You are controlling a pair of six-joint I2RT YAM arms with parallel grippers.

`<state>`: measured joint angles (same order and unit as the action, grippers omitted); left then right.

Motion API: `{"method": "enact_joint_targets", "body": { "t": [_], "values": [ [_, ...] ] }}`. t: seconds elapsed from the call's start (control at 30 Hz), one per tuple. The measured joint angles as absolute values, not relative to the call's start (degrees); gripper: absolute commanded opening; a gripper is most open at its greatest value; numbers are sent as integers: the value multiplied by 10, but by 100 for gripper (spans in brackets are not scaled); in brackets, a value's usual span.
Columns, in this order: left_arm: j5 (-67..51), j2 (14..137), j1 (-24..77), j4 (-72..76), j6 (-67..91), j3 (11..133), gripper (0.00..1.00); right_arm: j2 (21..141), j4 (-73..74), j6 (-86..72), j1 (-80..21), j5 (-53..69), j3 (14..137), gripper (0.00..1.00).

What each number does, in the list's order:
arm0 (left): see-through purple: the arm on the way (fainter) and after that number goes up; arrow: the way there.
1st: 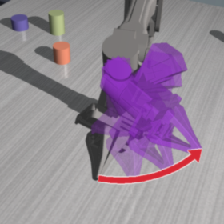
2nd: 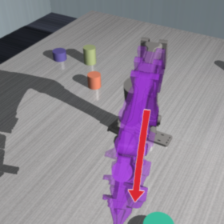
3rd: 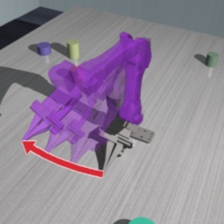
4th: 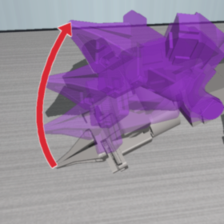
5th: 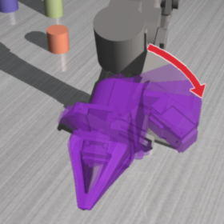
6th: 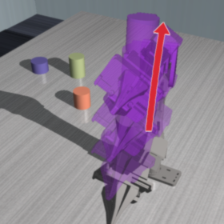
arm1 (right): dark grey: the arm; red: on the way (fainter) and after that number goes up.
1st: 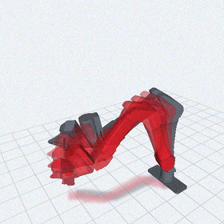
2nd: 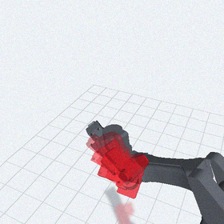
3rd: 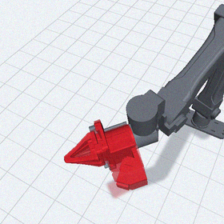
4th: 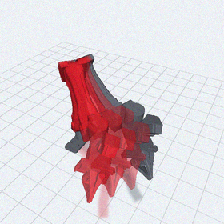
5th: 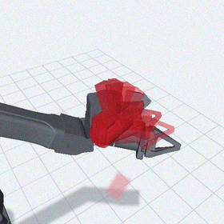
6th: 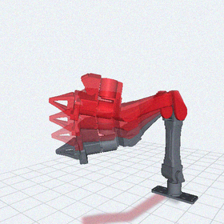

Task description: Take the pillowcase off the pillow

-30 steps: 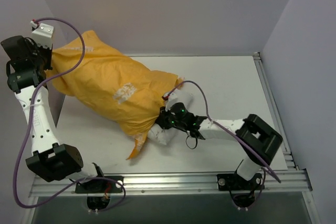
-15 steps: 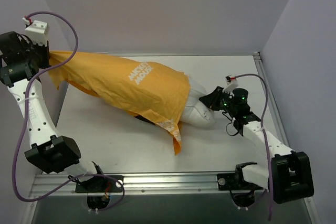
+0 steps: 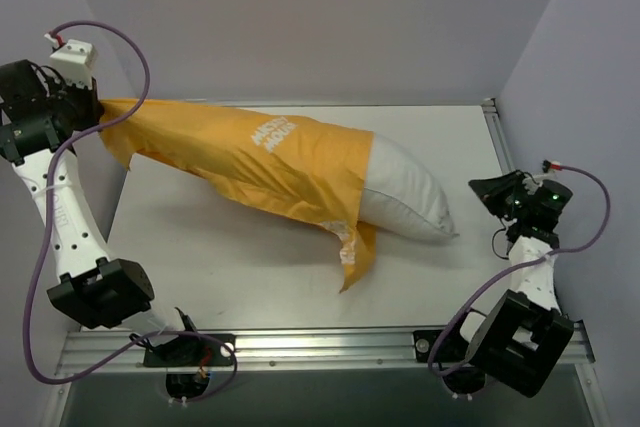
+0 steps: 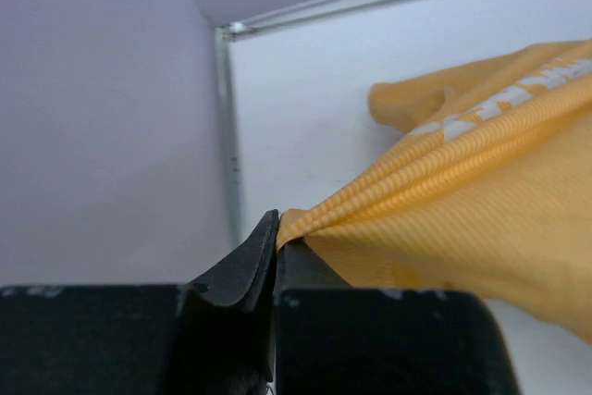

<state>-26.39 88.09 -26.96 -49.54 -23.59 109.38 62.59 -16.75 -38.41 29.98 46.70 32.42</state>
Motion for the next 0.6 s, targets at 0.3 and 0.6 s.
{"method": "enact_joint_targets", "body": {
  "t": [0.3,0.6],
  "values": [
    [-147,908,-382,-358,-226,1186,2,626,-107,-322,351,253,459,0],
    [-183,798,-250,-284,-229,1027,2,629,-47,-163,-22,177,499,78]
  ]
}}
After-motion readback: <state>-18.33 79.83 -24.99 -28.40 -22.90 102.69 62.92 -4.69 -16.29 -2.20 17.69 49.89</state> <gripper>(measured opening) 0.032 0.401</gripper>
